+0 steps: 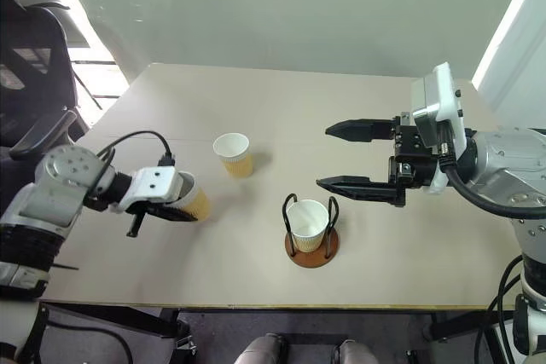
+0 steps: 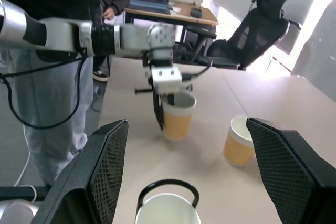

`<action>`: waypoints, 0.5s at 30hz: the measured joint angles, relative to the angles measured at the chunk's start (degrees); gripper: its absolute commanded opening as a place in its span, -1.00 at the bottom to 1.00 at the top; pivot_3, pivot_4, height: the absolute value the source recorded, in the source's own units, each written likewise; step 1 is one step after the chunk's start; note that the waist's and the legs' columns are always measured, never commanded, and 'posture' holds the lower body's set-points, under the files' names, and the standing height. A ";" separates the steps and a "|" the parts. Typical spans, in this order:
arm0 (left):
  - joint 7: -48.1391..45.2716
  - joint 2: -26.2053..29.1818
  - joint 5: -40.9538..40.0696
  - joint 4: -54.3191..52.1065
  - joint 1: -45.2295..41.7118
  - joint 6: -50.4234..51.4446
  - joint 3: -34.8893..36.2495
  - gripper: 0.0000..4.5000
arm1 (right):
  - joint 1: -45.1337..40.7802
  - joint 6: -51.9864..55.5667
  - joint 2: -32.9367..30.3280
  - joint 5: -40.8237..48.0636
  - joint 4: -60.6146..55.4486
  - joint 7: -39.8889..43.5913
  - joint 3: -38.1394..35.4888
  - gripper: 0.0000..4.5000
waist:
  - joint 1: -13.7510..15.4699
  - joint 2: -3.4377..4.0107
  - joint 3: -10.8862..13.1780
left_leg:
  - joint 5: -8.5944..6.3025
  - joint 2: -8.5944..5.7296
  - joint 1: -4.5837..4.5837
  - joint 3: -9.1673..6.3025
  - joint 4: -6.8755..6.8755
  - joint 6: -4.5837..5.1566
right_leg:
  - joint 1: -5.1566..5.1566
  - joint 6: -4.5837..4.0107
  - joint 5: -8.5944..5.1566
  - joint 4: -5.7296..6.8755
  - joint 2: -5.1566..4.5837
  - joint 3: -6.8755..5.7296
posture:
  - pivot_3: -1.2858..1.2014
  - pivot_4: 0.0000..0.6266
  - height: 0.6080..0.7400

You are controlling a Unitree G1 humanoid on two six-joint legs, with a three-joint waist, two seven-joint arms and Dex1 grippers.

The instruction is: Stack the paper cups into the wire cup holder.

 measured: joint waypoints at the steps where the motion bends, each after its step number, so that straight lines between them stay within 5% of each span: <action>1: -0.17 0.93 -1.64 0.03 -2.07 0.59 -0.90 -1.00 | 0.14 -0.02 -0.43 0.03 -0.06 -0.02 -0.56 0.65 | -0.01 0.00 0.00 | 0.00 0.00 -0.03 0.00 0.01 -0.01 | -0.02 0.04 0.04 -0.04 -0.01 0.01 | 0.03 -0.52 1.00; 7: -0.48 1.46 -12.95 2.69 -16.82 3.35 -8.83 -1.00 | 3.16 -0.38 -3.03 0.07 -0.75 -0.71 -4.33 0.65 | 0.37 0.00 0.00 | -0.12 -0.13 -0.11 0.01 0.03 -0.18 | -0.02 0.30 0.18 -0.09 -0.16 0.01 | 0.03 -0.52 1.00; 15: -0.53 -9.67 -25.97 12.22 -37.26 -1.25 -26.28 -1.00 | 13.00 0.65 -9.07 2.91 -5.80 -1.84 -16.72 0.65 | 1.21 0.08 0.05 | -0.17 -0.41 -0.27 0.31 0.13 -0.04 | 0.02 0.91 0.25 -0.19 -0.53 0.03 | 0.03 -0.52 1.00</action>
